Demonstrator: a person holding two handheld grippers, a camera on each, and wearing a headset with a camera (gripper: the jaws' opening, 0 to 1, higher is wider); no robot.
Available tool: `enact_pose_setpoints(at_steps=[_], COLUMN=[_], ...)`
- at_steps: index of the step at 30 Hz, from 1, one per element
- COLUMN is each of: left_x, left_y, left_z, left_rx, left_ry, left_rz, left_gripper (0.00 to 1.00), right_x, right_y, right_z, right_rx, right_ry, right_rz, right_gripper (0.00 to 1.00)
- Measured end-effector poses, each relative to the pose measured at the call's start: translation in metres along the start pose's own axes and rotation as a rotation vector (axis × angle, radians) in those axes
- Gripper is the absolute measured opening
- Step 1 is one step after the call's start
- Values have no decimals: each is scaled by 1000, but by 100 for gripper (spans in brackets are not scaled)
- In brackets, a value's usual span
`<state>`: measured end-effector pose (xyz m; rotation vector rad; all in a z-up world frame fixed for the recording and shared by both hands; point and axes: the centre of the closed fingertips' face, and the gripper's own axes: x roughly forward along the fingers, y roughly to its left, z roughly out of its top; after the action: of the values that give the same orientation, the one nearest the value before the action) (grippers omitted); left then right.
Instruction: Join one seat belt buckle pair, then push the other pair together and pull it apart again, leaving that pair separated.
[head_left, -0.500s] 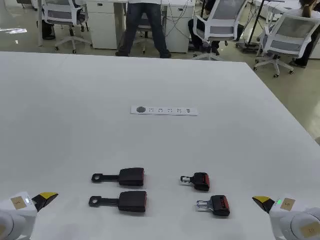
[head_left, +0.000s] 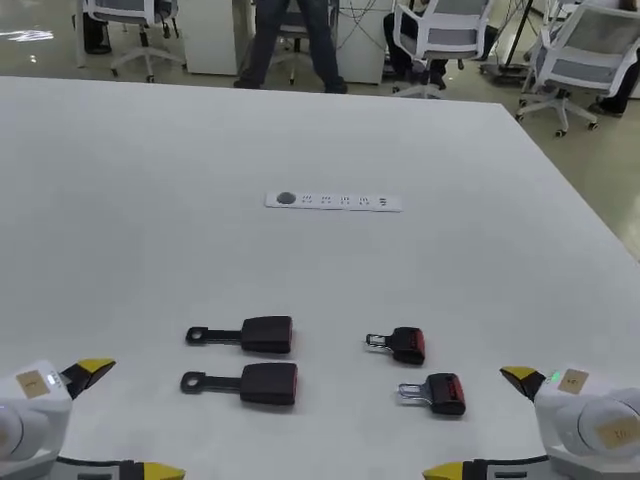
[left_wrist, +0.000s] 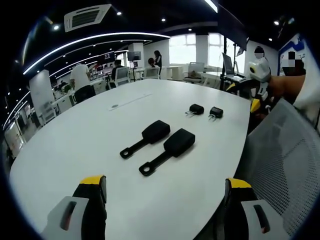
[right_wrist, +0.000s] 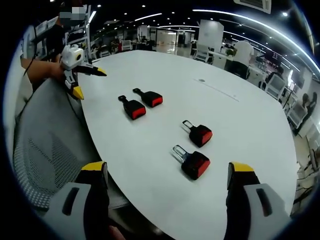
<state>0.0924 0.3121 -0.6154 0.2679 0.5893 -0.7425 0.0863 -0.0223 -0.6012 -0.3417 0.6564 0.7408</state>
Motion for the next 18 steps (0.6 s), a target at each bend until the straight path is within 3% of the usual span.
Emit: enact_pose_setpoints(at_steps=[7,12,18], left_x=[-1,-1,-2], left_y=[-2,-4,-7], left_z=[3,2,11], left_rx=[8,44,58], left_ry=[1,12,4], left_rz=[-2,-7,-30], left_gripper=[100,100,99], right_x=[0,-1,0], right_y=[0,-1,-4], right_z=[-4,-3,-4], right_rx=[-10,-30,-33], right_ry=[2,-5,-3], right_rz=[6,10,3], right_gripper=[97,96,95])
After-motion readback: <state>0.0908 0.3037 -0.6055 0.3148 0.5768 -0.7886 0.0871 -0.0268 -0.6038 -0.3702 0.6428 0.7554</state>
